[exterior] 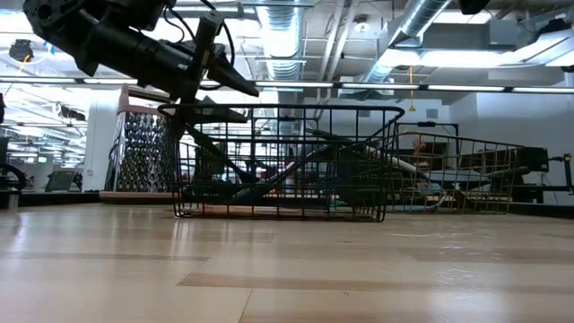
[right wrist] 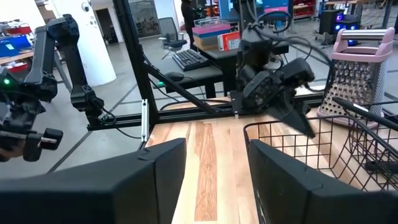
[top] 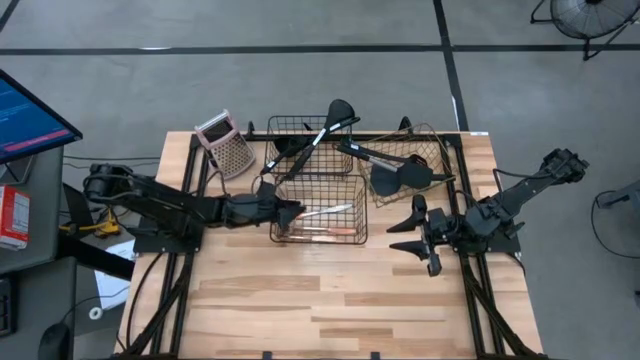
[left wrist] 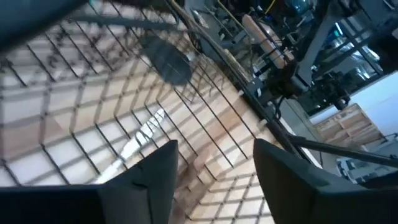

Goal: Pick & Place Kitchen Items
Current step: Return to Home Position

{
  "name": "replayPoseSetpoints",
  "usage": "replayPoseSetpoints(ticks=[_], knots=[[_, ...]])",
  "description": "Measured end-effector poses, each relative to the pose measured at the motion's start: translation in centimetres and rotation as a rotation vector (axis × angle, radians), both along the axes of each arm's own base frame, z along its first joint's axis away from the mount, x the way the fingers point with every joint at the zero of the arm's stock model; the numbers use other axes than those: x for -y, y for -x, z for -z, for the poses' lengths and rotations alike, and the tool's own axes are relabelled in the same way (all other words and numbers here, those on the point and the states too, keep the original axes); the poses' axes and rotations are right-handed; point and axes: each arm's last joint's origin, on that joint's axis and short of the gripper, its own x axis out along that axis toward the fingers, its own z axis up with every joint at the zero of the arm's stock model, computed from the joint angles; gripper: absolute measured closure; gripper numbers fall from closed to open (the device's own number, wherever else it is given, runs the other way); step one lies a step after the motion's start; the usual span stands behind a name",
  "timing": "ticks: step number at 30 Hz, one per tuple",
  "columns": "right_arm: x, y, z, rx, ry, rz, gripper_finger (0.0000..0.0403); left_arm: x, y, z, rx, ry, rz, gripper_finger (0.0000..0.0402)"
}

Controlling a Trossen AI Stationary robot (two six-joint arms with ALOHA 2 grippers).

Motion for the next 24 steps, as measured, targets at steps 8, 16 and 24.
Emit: replayPoseSetpoints(ticks=[8, 16, 24], knots=[[0.0, 0.0, 0.0, -0.001, 0.000, 0.002, 0.0216, -0.7, 1.8, -3.9, 0.160, -0.033, -0.018, 0.0217], [0.5, 0.5, -2.0, 0.133, -0.112, 0.013, 0.0226, 0.6, 6.5, -10.2, 0.472, -0.054, 0.056, 0.0314], [3.8, 3.5, -9.4, 0.272, -0.097, 0.097, 0.0348, 0.7, 13.3, -15.5, 0.683, -0.320, -0.013, 0.0399]])
